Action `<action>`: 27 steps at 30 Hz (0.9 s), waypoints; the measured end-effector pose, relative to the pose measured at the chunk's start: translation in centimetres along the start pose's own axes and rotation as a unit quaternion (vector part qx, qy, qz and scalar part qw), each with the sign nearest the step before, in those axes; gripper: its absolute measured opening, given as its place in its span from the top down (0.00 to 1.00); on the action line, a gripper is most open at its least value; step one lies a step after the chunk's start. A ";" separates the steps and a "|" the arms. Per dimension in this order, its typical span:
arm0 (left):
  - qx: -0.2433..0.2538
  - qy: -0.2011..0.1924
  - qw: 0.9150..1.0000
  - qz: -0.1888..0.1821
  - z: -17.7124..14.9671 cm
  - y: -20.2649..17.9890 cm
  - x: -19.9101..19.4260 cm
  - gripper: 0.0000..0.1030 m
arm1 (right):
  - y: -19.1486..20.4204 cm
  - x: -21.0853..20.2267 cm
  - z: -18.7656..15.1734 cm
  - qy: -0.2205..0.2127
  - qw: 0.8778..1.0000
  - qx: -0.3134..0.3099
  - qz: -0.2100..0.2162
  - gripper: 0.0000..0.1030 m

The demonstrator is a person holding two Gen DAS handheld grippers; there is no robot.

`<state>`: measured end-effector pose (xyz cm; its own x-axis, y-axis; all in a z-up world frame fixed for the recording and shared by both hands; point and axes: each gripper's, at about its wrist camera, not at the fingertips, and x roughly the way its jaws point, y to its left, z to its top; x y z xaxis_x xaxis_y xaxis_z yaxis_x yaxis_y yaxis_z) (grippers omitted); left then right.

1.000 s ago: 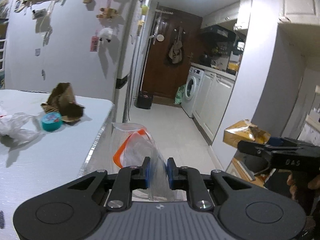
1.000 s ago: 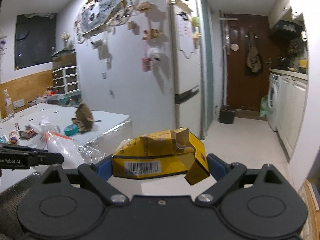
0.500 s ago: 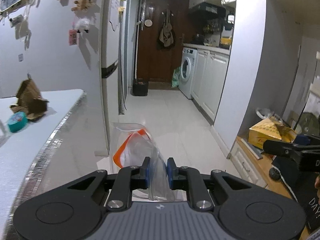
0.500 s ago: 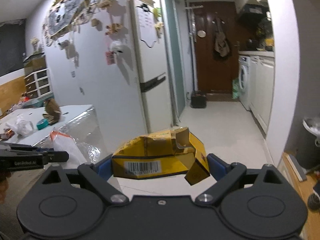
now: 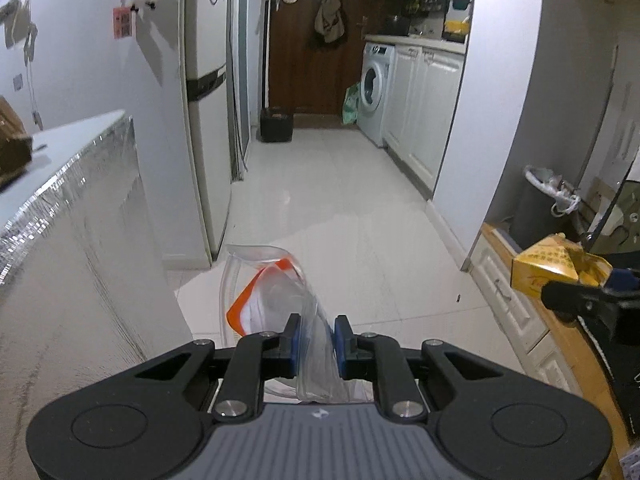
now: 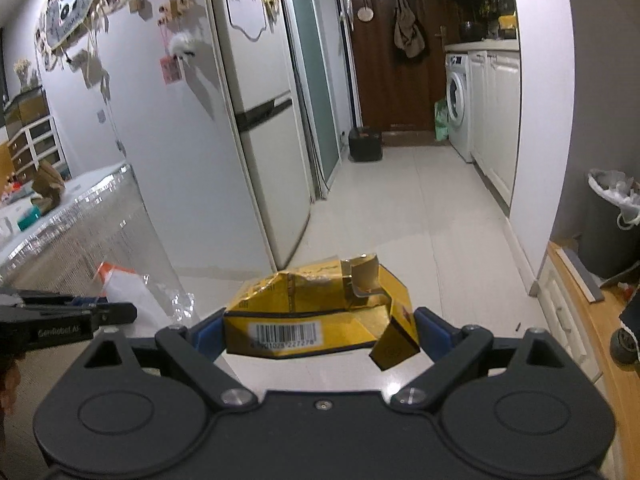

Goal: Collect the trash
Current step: 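Carry the yellow box and zip bag in both tools over the trash bin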

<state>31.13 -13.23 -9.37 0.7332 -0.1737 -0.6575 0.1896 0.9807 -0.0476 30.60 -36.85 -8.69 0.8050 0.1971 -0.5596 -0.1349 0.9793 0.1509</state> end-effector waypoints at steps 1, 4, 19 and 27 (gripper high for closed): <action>0.000 0.005 1.000 0.000 0.0 0.2 0.6 0.83 | 0.1 0.4 -0.2 0.005 1.000 -0.001 0.000 0.07; 0.003 0.017 1.000 0.001 -0.2 0.4 2.3 0.83 | 0.3 2.1 -0.6 0.026 1.000 -0.003 0.001 0.07; -0.021 0.149 0.988 -0.030 -2.6 2.9 13.3 0.83 | 1.6 13.4 -4.1 0.186 0.982 -0.002 0.024 0.07; 0.001 0.224 0.974 -0.028 -5.7 3.1 18.2 0.82 | 1.8 18.4 -7.3 0.271 0.962 -0.003 0.023 0.07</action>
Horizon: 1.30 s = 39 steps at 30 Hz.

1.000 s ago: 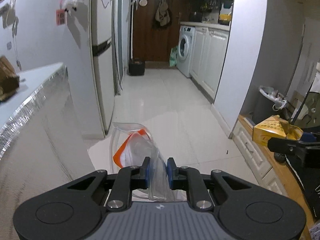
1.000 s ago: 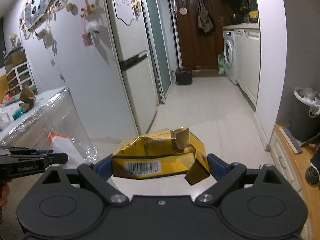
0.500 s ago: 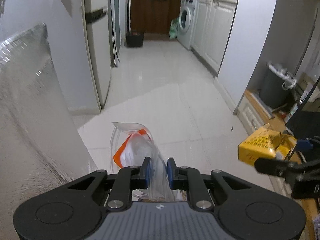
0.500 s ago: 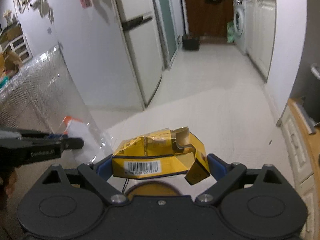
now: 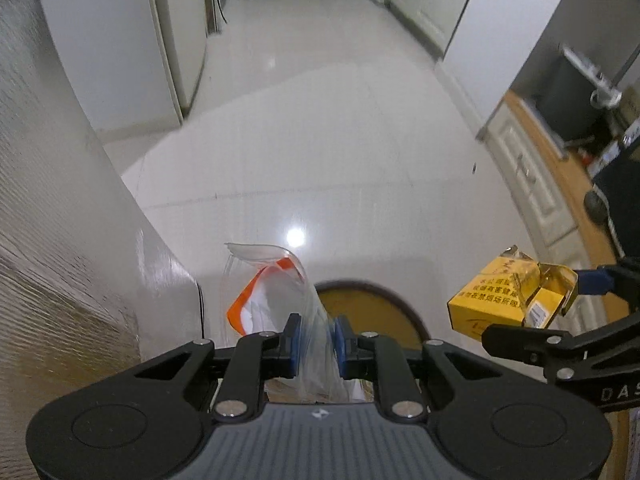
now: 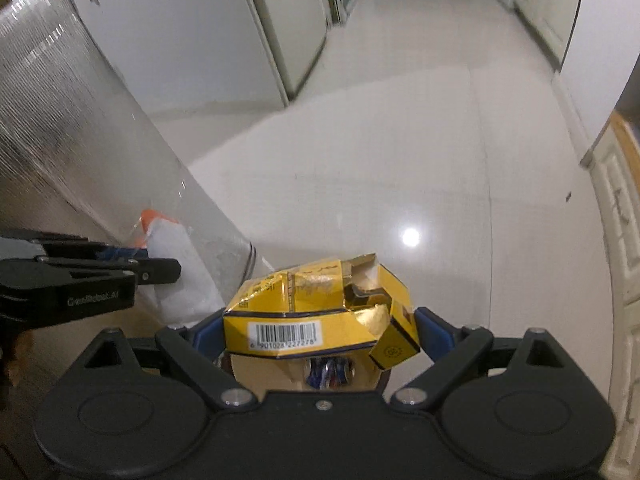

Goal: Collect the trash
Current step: 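Carry the yellow box and zip bag in both tools over the trash bin, then open the right tool dropping the yellow box while the left tool releases the zip bag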

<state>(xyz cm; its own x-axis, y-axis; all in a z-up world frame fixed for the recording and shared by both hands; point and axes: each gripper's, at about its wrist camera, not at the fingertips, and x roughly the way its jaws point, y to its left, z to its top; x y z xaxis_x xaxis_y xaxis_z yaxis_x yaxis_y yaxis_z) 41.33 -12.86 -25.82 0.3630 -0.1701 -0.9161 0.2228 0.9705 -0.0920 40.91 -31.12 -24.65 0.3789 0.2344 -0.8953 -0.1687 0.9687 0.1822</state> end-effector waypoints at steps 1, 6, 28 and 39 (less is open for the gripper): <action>0.002 0.007 1.000 0.000 -0.1 0.0 0.6 0.82 | 0.0 0.7 -0.2 0.010 1.000 -0.001 -0.002 0.07; 0.002 0.039 0.999 -0.011 -0.6 0.5 3.0 0.82 | -0.2 3.5 -1.1 0.048 0.999 0.001 -0.003 0.07; 0.076 0.102 0.992 0.006 -2.2 -0.2 8.5 0.81 | 2.0 9.7 -2.2 0.084 0.982 -0.167 -0.015 0.06; 0.104 0.110 0.988 0.009 -2.6 -0.9 9.6 0.81 | 1.2 10.0 -2.7 0.096 0.979 -0.180 -0.016 0.02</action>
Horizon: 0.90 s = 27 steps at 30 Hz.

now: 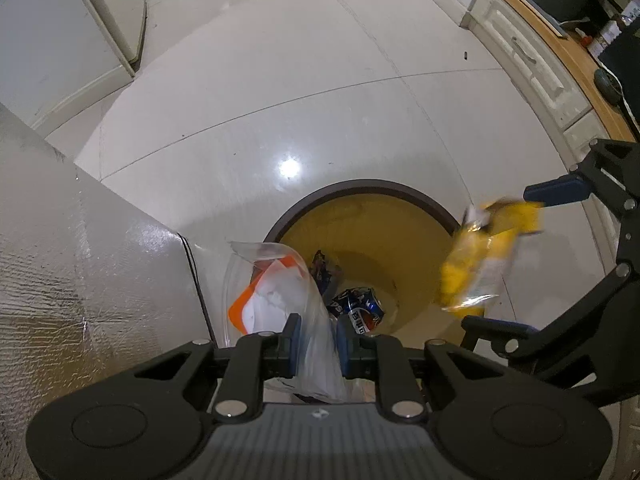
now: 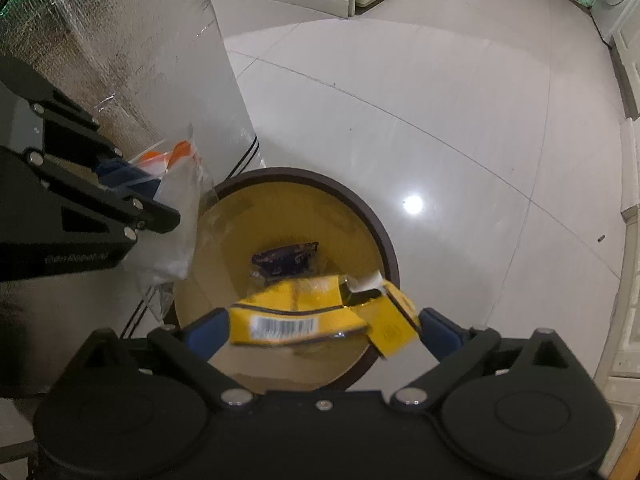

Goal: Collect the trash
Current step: 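Open the right tool dropping the yellow box while the left tool releases the zip bag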

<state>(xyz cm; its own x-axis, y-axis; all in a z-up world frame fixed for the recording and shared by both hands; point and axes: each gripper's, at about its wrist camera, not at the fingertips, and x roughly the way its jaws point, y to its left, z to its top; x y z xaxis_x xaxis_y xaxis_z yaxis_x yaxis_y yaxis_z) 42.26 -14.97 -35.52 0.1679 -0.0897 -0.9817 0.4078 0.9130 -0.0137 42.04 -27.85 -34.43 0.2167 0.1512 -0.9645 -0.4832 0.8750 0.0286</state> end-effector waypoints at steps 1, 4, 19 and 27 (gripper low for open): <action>0.002 0.000 1.000 0.000 0.0 -0.1 0.0 0.80 | 0.0 0.0 -0.1 -0.001 1.000 0.000 0.001 0.01; 0.008 -0.002 1.000 0.000 -0.1 0.0 0.0 0.80 | -0.2 -0.2 -0.1 -0.014 1.000 0.004 0.001 0.00; 0.035 0.010 0.999 -0.011 -0.4 -1.0 0.4 0.55 | 1.1 1.4 -0.4 0.042 0.999 -0.021 0.026 0.00; 0.046 0.038 0.998 -0.005 -0.8 -1.2 1.0 0.34 | 1.0 1.6 -0.4 0.052 0.998 -0.018 0.019 0.00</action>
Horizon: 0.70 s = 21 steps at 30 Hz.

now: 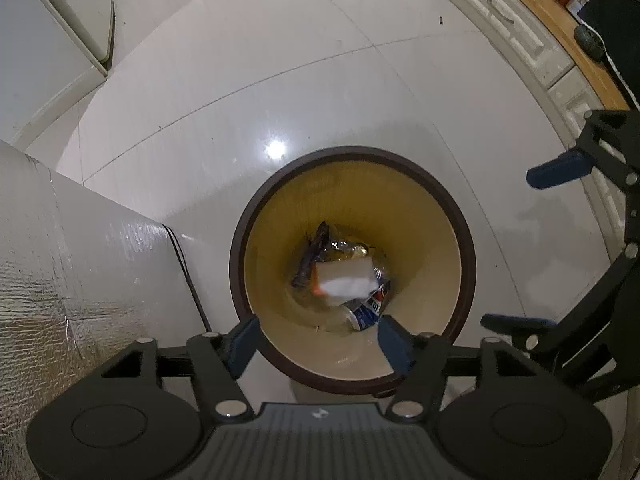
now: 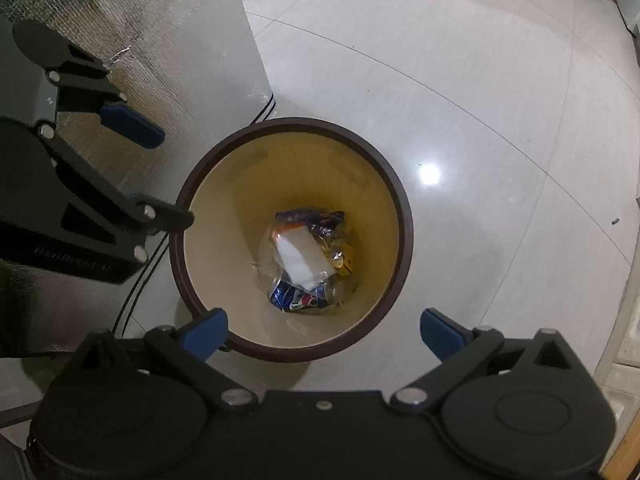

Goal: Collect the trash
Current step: 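Open the right tool dropping the yellow box while the left tool releases the zip bag, then raise both open tools from the bin and turn back toward the table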

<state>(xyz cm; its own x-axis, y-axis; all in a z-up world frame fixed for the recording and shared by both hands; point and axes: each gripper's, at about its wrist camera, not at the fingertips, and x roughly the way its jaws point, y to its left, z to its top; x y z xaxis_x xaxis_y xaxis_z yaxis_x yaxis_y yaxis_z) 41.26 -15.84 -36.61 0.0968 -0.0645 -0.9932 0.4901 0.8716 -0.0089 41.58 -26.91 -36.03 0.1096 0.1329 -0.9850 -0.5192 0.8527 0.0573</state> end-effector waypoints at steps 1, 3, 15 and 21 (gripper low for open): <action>0.001 0.002 1.000 0.000 -0.1 0.0 0.0 0.32 | 0.0 0.1 0.0 0.001 1.000 0.000 -0.001 0.00; 0.002 0.005 1.000 0.002 -0.1 0.0 0.1 0.27 | -0.1 0.1 0.0 0.004 1.000 0.001 -0.004 0.00; -0.026 0.018 0.999 0.009 -0.2 1.0 -0.4 0.06 | -0.4 -1.0 -0.3 -0.007 1.000 0.022 -0.002 0.00; -0.038 0.011 0.999 0.008 -0.4 1.2 -1.6 0.00 | -1.1 -2.4 -0.5 -0.022 0.999 0.046 0.000 0.00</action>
<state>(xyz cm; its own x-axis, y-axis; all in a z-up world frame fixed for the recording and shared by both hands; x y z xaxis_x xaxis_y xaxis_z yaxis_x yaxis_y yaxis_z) 41.34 -14.46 -35.13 0.0857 -0.0398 -0.9955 0.4215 0.9068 0.0000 41.50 -28.42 -33.83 0.1475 0.1524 -0.9772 -0.4391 0.8954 0.0733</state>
